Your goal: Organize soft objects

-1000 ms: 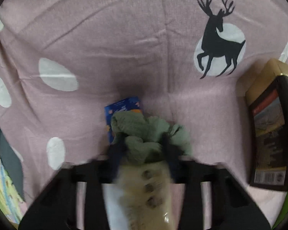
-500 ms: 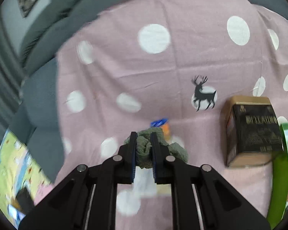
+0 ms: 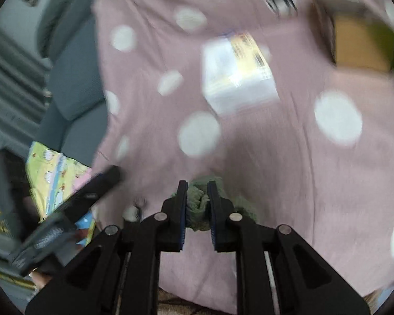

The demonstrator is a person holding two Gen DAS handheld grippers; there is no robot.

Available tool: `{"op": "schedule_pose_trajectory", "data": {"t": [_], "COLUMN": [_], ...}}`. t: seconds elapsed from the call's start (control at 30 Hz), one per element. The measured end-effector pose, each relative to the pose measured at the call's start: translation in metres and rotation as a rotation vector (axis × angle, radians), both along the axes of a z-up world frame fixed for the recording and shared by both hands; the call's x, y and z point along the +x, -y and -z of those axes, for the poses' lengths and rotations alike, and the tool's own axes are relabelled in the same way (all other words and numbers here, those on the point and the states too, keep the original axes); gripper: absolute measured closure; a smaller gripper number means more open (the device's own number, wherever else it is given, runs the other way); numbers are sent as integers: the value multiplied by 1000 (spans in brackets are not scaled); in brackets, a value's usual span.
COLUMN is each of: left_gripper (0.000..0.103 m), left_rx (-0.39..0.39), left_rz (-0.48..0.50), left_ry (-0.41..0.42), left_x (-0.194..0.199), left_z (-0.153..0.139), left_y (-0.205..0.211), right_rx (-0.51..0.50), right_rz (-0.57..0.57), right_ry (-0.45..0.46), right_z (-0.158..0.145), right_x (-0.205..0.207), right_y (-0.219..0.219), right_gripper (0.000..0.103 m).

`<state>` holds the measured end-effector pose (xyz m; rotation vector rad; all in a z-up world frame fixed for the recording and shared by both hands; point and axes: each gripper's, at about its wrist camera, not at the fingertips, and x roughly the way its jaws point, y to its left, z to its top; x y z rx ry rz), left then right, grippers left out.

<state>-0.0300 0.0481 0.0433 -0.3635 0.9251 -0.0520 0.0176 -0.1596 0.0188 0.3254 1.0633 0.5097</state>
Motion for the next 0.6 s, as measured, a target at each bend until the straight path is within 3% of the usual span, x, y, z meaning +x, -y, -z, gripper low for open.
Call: {"op": "schedule_pose_trajectory", "data": {"t": [0.07, 0.1, 0.17, 0.23, 0.43, 0.53, 0.6], "left_gripper": [9, 9, 9, 9, 9, 9, 14], "left_rx": [-13, -24, -50, -77, -124, -132, -97], "left_rz": [18, 27, 51, 87, 202, 245, 254], "left_ry": [-16, -25, -46, -64, -124, -159, -151], "left_x": [-3, -3, -4, -5, -2, -4, -10], "left_z": [5, 8, 15, 23, 45, 54, 54], "left_y": [5, 7, 13, 22, 58, 72, 79], "right_rx": [-15, -17, -13, -9, -11, 11, 35], "right_rz": [18, 30, 90, 142, 231, 212, 189], "right_ry": [-48, -66, -83, -60, 2, -32, -64], "right_z": [12, 15, 18, 12, 1, 13, 22], "right_x": [3, 6, 6, 4, -11, -13, -13], "right_y": [0, 1, 9, 18, 43, 45, 41], "right_gripper": [84, 78, 47, 34, 24, 24, 25]}}
